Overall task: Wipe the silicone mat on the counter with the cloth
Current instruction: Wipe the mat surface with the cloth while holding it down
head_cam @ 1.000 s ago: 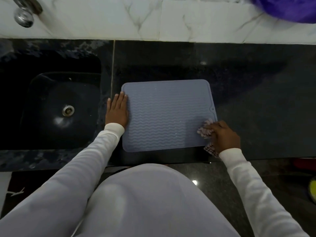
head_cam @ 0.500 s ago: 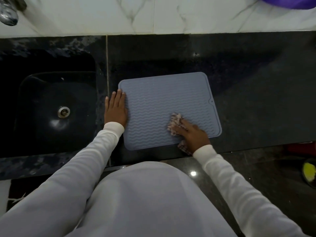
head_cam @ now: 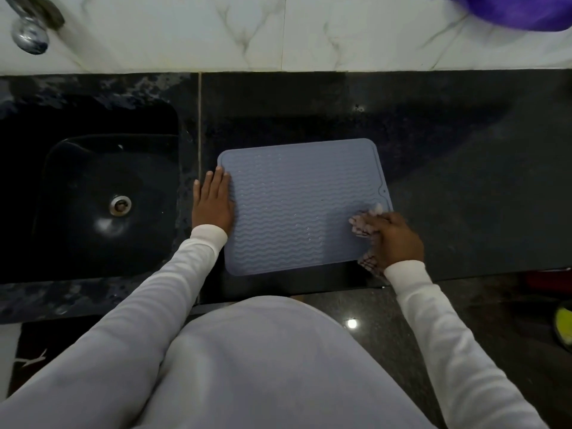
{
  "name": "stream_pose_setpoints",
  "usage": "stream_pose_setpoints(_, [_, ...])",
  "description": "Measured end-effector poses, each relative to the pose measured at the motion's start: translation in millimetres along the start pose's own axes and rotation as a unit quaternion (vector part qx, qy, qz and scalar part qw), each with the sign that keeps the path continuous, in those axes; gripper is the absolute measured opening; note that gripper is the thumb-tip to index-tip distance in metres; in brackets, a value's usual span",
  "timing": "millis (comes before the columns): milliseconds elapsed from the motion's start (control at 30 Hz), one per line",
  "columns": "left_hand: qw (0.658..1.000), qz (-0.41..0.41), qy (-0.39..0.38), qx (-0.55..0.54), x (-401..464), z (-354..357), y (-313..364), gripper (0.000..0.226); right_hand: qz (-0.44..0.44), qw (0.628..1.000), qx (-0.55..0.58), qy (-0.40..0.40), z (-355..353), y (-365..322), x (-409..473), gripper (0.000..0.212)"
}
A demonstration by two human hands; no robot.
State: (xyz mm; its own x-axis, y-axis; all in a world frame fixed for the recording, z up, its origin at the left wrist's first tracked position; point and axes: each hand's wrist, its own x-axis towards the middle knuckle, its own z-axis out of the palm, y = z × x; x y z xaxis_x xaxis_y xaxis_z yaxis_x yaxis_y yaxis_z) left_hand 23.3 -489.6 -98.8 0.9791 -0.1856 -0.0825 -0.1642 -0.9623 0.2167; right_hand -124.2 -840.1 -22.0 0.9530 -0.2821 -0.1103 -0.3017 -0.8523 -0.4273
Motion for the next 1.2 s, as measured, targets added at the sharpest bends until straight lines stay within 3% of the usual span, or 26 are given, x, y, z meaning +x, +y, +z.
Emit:
stream_pose_setpoints(67, [1.0,0.0,-0.001,0.001,0.2,0.9,0.6,0.055,-0.096,0.994,0.058,-0.007,4.4,-41.0,-7.9,0.044])
stream_pose_setpoints(133, [1.0,-0.002,-0.002,0.0,1.1,2.3,0.4,0.054,-0.171,0.979,0.087,-0.064,25.7,-80.9,-14.7,0.058])
stream_pose_setpoints(233, [1.0,0.003,0.005,-0.008,1.8,2.0,-0.7,0.054,-0.219,0.964,0.042,-0.145,70.9,-120.4,-30.4,0.045])
stream_pose_setpoints(300, [1.0,0.006,0.005,-0.01,1.9,1.1,-1.4,0.053,-0.216,0.96,-0.013,-0.18,89.3,-115.0,-42.1,0.056])
stream_pose_setpoints(367, [1.0,0.005,0.006,-0.006,0.9,1.7,-1.9,0.053,-0.201,0.966,-0.029,-0.157,89.6,-88.1,-48.4,0.065])
stream_pose_setpoints(467, [1.0,0.007,0.011,-0.003,1.2,4.1,-2.9,0.052,-0.133,0.983,-0.04,-0.119,66.5,-49.3,-45.4,0.042])
stream_pose_setpoints(533, [1.0,0.008,0.011,-0.01,2.0,4.1,-3.6,0.051,-0.095,0.986,-0.064,-0.118,47.7,-25.2,-41.8,0.048])
stream_pose_setpoints(800, [1.0,0.005,0.011,-0.012,3.0,4.9,-3.9,0.051,0.041,0.994,-0.105,0.0,-8.5,75.5,-23.2,0.03])
stream_pose_setpoints(967, [1.0,0.0,0.005,-0.004,1.9,2.6,-2.2,0.054,0.008,0.995,-0.099,0.006,-12.6,58.4,-17.4,0.03])
stream_pose_setpoints(1067, [1.0,0.001,0.001,-0.003,1.5,-1.1,-1.4,0.056,-0.064,0.992,-0.088,0.061,-14.1,28.3,-11.4,0.03])
stream_pose_setpoints(1200, [1.0,0.002,-0.009,-0.025,2.0,-4.1,-1.6,0.057,-0.12,0.988,0.034,0.091,-4.6,-41.0,22.3,0.033])
